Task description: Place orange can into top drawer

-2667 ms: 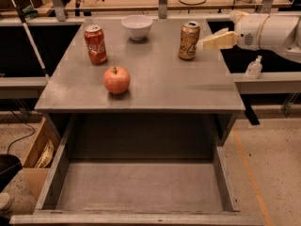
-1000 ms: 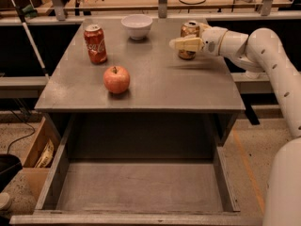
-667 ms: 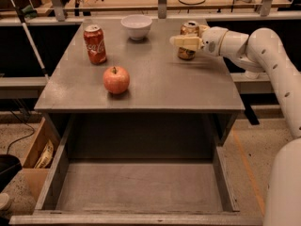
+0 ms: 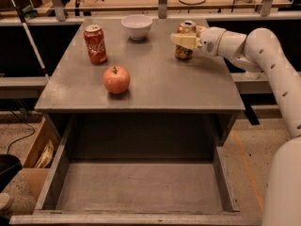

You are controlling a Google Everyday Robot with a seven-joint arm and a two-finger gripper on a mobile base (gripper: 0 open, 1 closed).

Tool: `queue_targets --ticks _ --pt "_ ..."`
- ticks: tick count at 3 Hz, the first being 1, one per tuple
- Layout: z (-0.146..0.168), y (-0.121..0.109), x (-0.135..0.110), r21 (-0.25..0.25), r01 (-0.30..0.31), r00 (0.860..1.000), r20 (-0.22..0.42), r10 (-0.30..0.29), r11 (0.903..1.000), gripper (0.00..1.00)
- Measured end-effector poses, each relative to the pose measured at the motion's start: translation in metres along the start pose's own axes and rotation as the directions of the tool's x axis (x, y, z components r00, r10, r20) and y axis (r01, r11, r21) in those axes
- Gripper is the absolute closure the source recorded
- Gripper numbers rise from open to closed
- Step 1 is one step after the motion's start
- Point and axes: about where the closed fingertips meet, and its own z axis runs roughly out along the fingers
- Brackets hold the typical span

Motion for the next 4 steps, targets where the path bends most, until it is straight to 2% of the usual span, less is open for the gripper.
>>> queue_targets --ticks 1,2,3,4 --pt "0.003 0.002 0.0 -0.005 -0.001 1.0 0.0 0.001 1.0 0.99" --pt "0.004 0.004 -0.006 -0.009 -0.001 1.0 -0.004 0.001 1.0 1.0" --pt "-0.02 0.012 -0.032 0.033 0.031 0.999 -0.034 -0.03 0.999 1.0" --pt "-0.062 0.044 -0.068 0.067 0.061 0.997 -0.052 -0.057 0.9959 1.0"
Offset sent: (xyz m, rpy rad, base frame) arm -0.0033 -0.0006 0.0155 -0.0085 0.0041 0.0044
